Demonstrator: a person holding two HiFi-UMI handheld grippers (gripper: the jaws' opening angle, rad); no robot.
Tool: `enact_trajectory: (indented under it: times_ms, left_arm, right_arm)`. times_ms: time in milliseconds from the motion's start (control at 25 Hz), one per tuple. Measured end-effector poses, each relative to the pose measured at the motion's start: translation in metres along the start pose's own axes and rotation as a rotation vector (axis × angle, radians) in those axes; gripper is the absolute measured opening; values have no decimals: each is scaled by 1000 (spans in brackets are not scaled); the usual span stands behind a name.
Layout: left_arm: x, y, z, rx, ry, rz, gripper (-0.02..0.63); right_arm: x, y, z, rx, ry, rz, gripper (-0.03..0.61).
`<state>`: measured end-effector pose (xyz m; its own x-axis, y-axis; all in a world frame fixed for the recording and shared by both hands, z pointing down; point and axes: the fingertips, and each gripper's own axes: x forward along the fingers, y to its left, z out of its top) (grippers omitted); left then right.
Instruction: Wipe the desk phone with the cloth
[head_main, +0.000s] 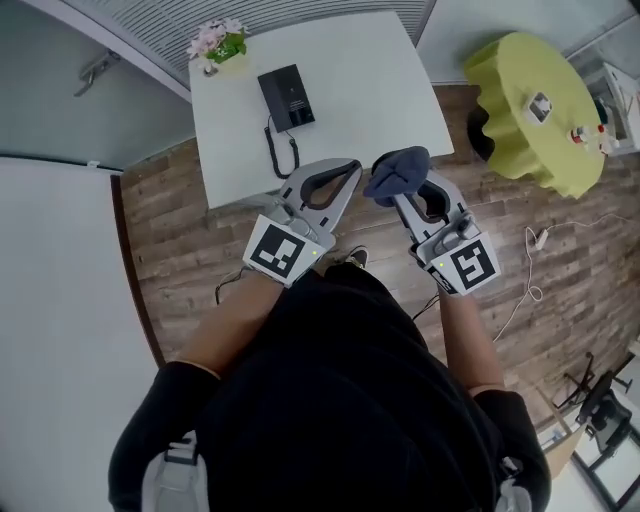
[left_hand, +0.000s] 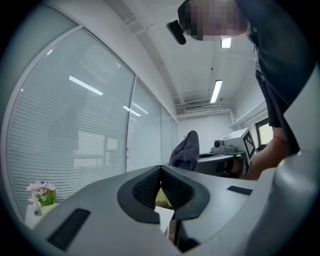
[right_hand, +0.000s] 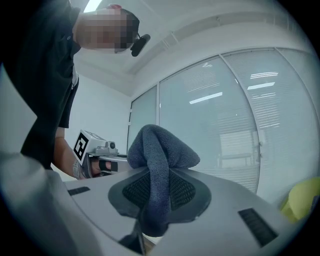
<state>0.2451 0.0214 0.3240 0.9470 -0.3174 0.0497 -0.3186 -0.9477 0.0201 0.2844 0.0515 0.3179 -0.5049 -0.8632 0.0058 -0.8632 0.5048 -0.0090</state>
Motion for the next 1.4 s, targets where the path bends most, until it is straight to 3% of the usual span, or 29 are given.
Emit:
enact_trajectory:
  times_ms: [280, 600, 760, 960, 1400]
  left_arm:
    - [-12, 20, -4, -9, 7, 141, 11]
    - [-28, 59, -16, -29, 0, 225, 11]
    - [-33, 86, -29, -43, 24, 241, 11]
    - [-32, 124, -32, -54, -19, 249, 11]
    - [-33, 211, -41, -56, -31, 275, 11]
  right_arm:
    - [21, 1, -7, 12, 3, 126, 87]
    - [66, 4, -17, 9, 32, 204, 87]
    - [94, 4, -22, -4, 56, 232, 87]
    - [132, -6, -26, -26, 82, 239, 87]
    - [216, -25, -36, -32, 116, 228, 87]
